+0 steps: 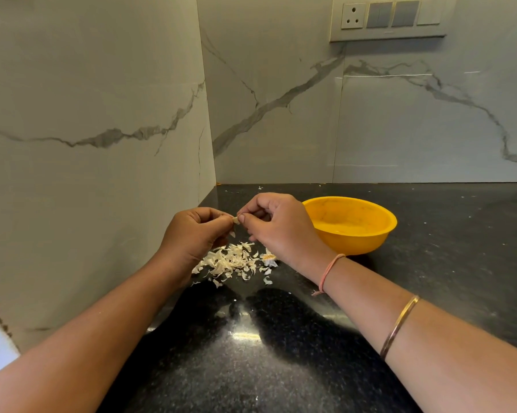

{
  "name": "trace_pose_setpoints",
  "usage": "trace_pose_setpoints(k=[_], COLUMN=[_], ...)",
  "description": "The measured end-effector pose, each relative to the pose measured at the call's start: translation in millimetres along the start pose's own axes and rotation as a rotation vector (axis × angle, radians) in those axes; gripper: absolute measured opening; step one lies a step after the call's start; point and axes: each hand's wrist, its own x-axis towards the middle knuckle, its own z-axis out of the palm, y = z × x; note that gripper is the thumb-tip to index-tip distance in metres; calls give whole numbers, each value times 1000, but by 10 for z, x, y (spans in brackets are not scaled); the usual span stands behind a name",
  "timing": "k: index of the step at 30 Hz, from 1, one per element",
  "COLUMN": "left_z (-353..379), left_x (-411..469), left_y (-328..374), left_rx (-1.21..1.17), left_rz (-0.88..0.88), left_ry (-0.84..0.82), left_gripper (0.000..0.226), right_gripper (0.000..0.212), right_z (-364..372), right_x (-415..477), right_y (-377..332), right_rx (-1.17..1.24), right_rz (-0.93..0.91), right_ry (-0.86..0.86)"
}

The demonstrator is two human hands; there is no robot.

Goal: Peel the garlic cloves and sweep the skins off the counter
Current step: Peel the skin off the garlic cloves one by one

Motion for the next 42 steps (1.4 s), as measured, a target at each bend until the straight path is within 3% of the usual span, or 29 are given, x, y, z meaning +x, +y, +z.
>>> trace_pose_setpoints(k=[6, 10, 14, 19, 23, 27, 28, 30, 35, 42], left_z=[7, 20, 32, 23, 13, -4, -9, -12, 12, 1], left_x=[2, 0, 0, 2, -3, -8, -7, -11, -26, -16], left_y=[14, 38, 29, -11, -8, 19, 20, 32, 70, 62], left_rx=[-142, -253, -193, -17, -15, -32, -31, -64, -233, -218], left_rz=[-79, -152, -175, -183, -157, -55, -36, -43, -123, -105], left_ry=[4, -7, -38, -61, -32, -4, -2, -14, -64, -29], left_gripper=[16, 16, 15, 15, 23, 8, 14, 21, 11, 10], right_gripper=[6, 7, 7, 8, 7, 9, 10, 11, 17, 14], right_z=[10, 3, 15, -26, -26, -29, -28, -27, -28, 1], right_x=[-4, -14, -10, 24, 18, 19, 20, 20, 12, 5], right_y=[0, -33, -30, -11, -13, -2, 2, 9, 3, 11], right_rx=[124, 424, 655, 752, 762, 717, 706, 686, 650, 219], right_rz=[61, 224, 333, 387, 393, 387, 385, 383, 339, 104], right_ry=[-9, -37, -47, -12, -18, -18, -17, -13, -11, 1])
